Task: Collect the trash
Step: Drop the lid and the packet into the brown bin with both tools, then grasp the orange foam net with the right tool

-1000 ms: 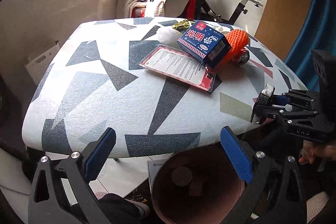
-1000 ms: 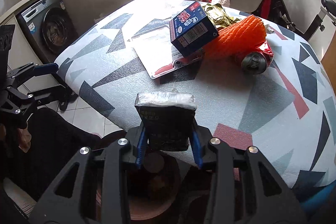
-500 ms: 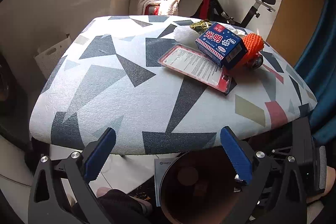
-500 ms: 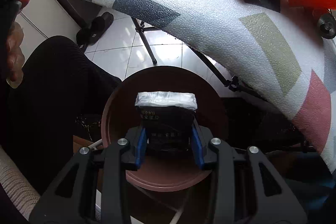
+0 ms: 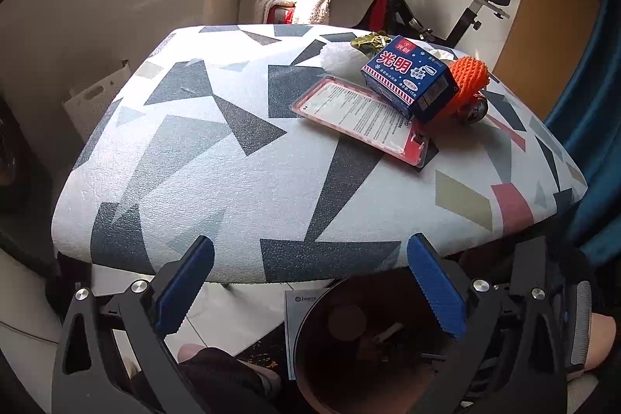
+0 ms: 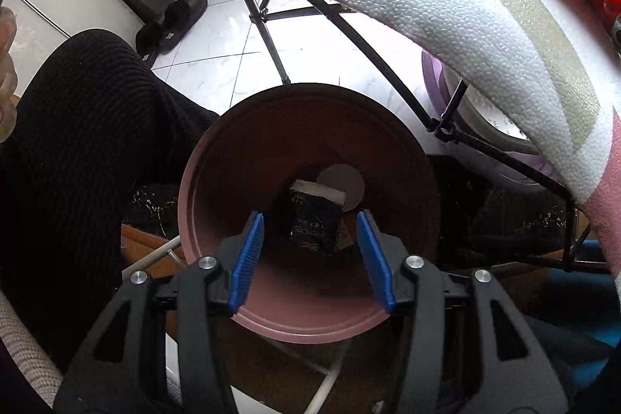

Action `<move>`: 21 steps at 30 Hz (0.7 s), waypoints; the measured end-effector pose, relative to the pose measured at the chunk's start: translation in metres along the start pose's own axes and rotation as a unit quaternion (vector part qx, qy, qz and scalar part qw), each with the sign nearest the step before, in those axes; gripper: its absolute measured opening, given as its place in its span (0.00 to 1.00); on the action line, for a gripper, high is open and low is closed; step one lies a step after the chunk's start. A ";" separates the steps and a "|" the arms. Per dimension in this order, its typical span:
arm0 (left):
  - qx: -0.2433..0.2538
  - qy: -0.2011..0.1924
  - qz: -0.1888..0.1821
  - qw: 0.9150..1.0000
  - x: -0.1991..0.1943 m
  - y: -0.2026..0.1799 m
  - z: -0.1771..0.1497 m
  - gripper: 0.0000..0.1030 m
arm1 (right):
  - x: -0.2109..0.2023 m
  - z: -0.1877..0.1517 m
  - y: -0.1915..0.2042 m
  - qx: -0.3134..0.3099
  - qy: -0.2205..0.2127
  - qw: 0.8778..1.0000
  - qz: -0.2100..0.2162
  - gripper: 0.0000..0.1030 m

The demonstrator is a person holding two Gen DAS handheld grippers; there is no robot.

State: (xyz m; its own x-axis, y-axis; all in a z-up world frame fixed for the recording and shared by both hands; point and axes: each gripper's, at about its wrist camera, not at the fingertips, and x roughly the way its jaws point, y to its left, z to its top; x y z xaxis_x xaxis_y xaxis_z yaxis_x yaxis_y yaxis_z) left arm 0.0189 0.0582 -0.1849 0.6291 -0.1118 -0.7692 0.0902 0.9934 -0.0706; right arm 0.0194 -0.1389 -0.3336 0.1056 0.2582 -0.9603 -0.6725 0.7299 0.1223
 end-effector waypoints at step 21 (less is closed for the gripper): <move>0.009 -0.016 0.004 1.000 -0.001 -0.003 0.007 0.94 | -0.086 0.019 -0.046 0.048 -0.178 0.981 -0.058 0.94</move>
State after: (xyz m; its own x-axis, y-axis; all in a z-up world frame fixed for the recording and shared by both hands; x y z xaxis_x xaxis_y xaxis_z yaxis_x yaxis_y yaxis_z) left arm 0.0234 0.0553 -0.1789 0.6543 -0.1058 -0.7488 0.0989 0.9936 -0.0540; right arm 0.0556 -0.1829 -0.2515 0.4387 0.3622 -0.8224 -0.5706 0.8193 0.0565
